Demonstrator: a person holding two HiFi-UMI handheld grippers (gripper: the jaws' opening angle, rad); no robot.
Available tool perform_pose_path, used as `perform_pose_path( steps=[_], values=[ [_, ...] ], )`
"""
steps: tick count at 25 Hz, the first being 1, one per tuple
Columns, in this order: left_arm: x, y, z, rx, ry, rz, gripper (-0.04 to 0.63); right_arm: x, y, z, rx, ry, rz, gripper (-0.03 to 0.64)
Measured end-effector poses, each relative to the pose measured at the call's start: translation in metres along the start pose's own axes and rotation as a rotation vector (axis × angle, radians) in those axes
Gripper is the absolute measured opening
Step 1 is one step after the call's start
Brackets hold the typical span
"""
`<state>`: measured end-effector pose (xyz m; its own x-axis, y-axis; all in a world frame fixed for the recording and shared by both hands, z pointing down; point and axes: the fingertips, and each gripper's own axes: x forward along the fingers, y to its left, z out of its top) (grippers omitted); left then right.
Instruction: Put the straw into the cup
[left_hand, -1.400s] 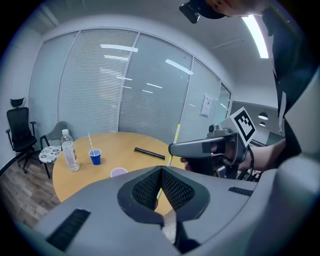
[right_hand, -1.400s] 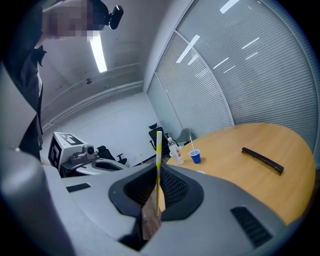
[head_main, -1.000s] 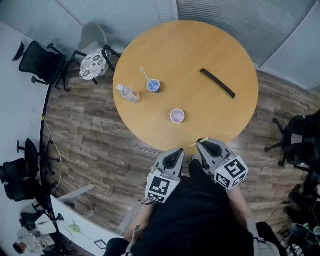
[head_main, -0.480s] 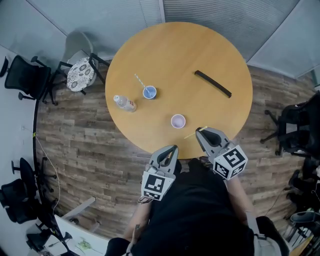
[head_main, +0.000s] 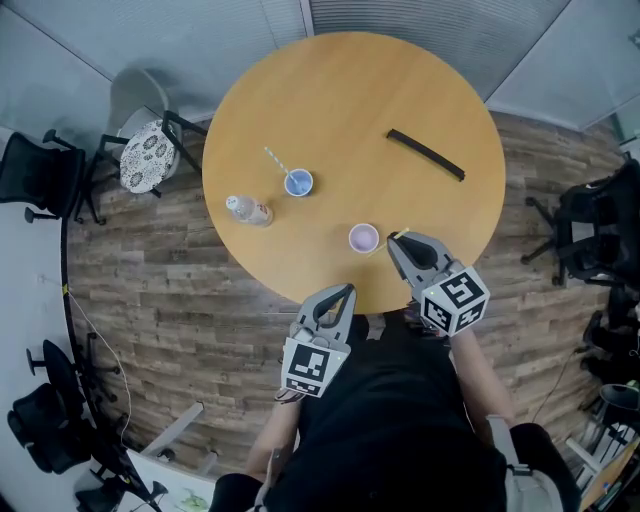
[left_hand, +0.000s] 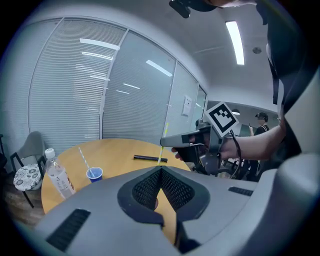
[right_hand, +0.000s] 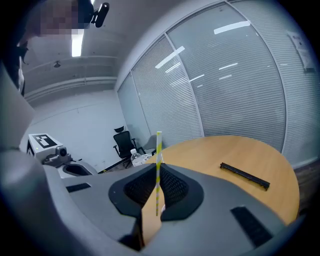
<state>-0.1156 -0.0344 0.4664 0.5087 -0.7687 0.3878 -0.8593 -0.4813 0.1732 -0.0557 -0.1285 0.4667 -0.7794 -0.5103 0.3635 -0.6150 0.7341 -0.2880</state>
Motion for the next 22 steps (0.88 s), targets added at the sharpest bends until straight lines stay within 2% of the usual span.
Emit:
perform_pose_path(
  steps=[9, 22],
  values=[
    [-0.006, 0.010, -0.009, -0.001, 0.023, -0.032, 0.011, 0.032, -0.019, -0.033, 0.003, 0.043, -0.076, 0.032],
    [-0.023, 0.023, -0.023, -0.025, 0.033, -0.010, 0.011, 0.059, -0.029, -0.074, -0.002, 0.120, -0.129, 0.032]
  ],
)
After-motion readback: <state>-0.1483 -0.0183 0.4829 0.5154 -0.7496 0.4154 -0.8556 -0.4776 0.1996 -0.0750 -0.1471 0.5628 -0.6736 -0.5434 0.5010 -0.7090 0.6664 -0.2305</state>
